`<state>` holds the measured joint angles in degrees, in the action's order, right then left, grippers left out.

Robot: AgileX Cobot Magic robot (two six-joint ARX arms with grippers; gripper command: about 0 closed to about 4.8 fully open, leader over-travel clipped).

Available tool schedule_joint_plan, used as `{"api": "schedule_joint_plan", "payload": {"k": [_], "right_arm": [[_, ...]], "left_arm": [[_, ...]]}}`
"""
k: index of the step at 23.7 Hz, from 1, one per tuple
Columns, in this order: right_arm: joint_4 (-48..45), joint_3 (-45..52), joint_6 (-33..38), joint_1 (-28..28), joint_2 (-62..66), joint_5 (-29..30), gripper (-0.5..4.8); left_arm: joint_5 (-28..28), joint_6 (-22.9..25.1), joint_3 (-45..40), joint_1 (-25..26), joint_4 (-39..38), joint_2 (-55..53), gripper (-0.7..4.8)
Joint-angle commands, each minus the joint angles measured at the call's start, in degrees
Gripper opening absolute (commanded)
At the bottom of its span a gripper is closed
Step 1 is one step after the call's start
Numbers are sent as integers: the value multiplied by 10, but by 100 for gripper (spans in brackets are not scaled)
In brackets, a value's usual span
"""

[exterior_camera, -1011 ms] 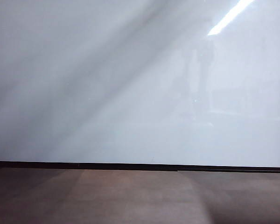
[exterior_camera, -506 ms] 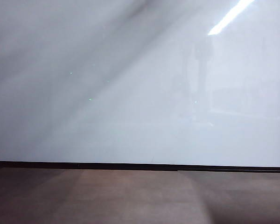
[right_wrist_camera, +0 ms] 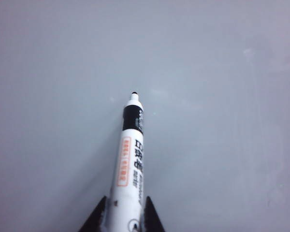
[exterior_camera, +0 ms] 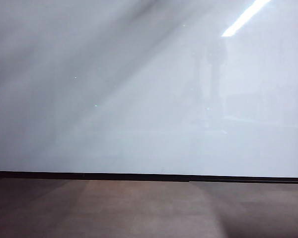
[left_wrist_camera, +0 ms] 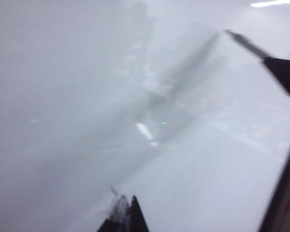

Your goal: Reach to the right to find the marker pen, pick it up, and write the number 17 on the whiteboard.

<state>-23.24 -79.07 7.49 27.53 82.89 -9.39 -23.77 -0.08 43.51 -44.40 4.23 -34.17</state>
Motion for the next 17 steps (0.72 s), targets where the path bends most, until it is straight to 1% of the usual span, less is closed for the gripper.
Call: {"api": "schedule_joint_plan", "payload": {"k": [1,5,17], "right_arm": [[-12,-4,2,1,0,-2,-4],[-16,-4,0,1,0,-12,-4],[-35,-5,-2,-7,10,-12,-4]], "left_arm": [[40,-2,4,-1,24,0,-5],[41,-2,6,-1,33,0,-5],[41,-2,8,-1,49,0,-5]]}}
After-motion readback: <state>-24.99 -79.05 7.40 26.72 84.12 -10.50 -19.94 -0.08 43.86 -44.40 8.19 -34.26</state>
